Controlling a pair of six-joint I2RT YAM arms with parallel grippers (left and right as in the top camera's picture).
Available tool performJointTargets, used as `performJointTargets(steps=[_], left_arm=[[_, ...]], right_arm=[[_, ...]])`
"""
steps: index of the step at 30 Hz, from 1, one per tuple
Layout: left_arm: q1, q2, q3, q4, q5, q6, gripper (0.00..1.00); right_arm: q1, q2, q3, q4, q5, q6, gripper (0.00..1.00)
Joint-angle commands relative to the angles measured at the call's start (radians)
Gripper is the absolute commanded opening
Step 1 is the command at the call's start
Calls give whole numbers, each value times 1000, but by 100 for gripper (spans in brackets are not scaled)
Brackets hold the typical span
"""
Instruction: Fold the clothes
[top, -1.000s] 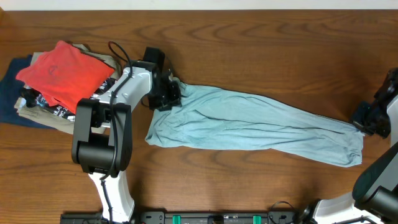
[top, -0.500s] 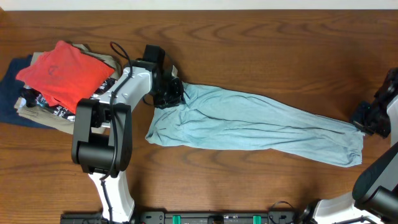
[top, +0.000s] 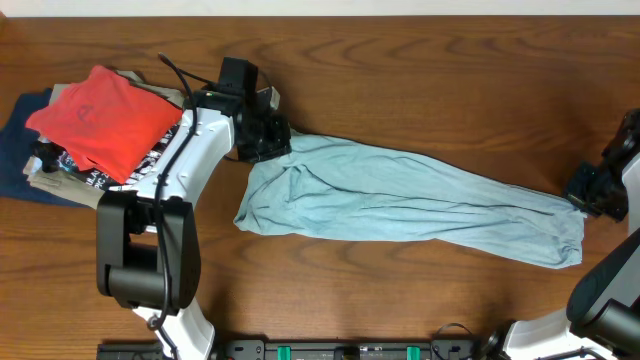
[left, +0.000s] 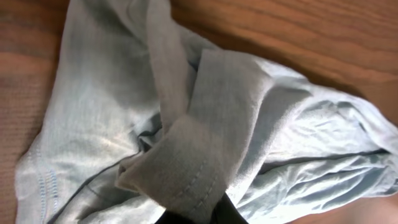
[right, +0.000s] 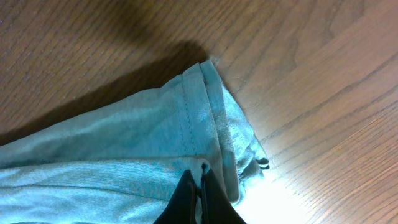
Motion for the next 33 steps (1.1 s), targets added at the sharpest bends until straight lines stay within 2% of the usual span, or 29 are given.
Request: performJointTargets(steps=[1, 10, 18, 27, 33], left_arm=[[-2, 1, 12, -27, -26, 13, 6], [-50, -67, 12, -322, 24, 13, 6], [-120, -168, 11, -476, -187, -91, 7], [-106, -194, -21, -496, -411, -156, 6], [-53, -188, -55, -392, -420, -159, 6]], right_arm=[[-14, -14, -7, 1, 6, 16, 1], [-14, -14, -7, 6, 7, 15, 1], [-17, -14, -7, -32, 52, 27, 1], [-85, -14, -8, -111, 85, 62, 1], [-157, -14, -24, -91, 22, 75, 1]])
